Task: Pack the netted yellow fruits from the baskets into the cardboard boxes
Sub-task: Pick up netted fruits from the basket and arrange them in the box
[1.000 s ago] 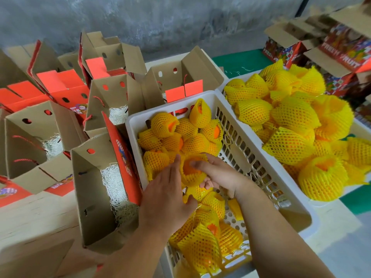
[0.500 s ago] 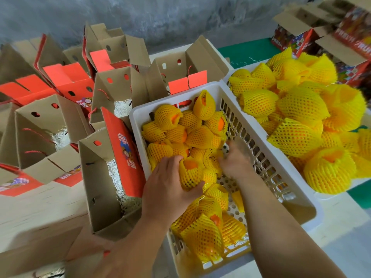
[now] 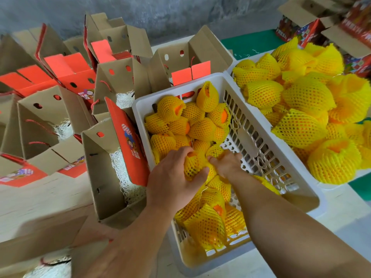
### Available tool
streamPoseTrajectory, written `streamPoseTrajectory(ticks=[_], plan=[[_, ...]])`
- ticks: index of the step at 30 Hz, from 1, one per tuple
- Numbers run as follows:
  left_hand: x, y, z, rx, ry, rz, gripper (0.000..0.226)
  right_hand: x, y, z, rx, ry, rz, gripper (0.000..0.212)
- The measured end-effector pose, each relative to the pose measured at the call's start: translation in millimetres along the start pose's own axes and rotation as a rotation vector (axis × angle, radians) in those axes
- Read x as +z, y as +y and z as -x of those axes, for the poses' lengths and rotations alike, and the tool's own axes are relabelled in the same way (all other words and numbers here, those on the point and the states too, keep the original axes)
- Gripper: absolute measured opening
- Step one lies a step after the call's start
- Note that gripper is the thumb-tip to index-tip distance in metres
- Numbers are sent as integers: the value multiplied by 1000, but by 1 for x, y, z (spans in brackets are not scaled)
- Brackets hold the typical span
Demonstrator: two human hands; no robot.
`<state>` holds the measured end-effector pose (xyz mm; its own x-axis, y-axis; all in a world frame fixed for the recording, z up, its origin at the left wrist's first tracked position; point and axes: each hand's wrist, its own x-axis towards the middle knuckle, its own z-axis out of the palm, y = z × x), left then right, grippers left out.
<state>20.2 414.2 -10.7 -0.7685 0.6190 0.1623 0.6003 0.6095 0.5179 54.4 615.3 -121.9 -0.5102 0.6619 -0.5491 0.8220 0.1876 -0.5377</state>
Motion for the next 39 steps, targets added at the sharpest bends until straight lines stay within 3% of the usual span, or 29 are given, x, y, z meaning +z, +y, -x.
streamPoseTrajectory(ticks=[4, 9, 13, 16, 18, 19, 21, 23, 25, 29, 31, 33, 36, 39], plan=[[0, -1, 1, -18, 18, 53, 60, -4, -2, -6, 21, -67, -67, 78], [1, -3, 3, -21, 57, 79, 57, -17, -17, 4, -176, 45, -168, 35], [-3, -1, 9, -21, 48, 186, 55, -37, -21, 47, -225, 57, -251, 34], [-17, 7, 25, -70, 14, 424, 44, -55, -16, 103, -187, 83, -544, 25], [-29, 20, 37, -193, 30, 668, 35, -61, -14, 149, -155, 102, -808, 5], [-36, 28, 45, -276, 52, 813, 30, -58, -14, 173, -123, 91, -922, 11], [-54, 38, 62, -442, 70, 1084, 24, -45, -21, 223, -74, -36, -1099, 24], [-76, 30, 83, -549, 81, 1216, 26, -23, -31, 269, -157, -235, -1160, 24], [-105, 3, 106, -598, 76, 1201, 37, 1, -46, 304, -288, -292, -1121, 27], [-159, -75, 156, -776, 68, 1228, 25, 59, -84, 367, -426, -113, -803, 37], [-181, -112, 182, -853, 60, 1309, 29, 98, -103, 395, -440, -83, -732, 41], [-203, -149, 205, -909, 106, 1401, 34, 141, -117, 414, -405, -158, -806, 43], [-235, -205, 237, -944, 138, 1544, 34, 204, -131, 432, -216, -470, -1121, 50], [-258, -249, 267, -987, 59, 1601, 34, 249, -133, 443, -87, -461, -1021, 28]])
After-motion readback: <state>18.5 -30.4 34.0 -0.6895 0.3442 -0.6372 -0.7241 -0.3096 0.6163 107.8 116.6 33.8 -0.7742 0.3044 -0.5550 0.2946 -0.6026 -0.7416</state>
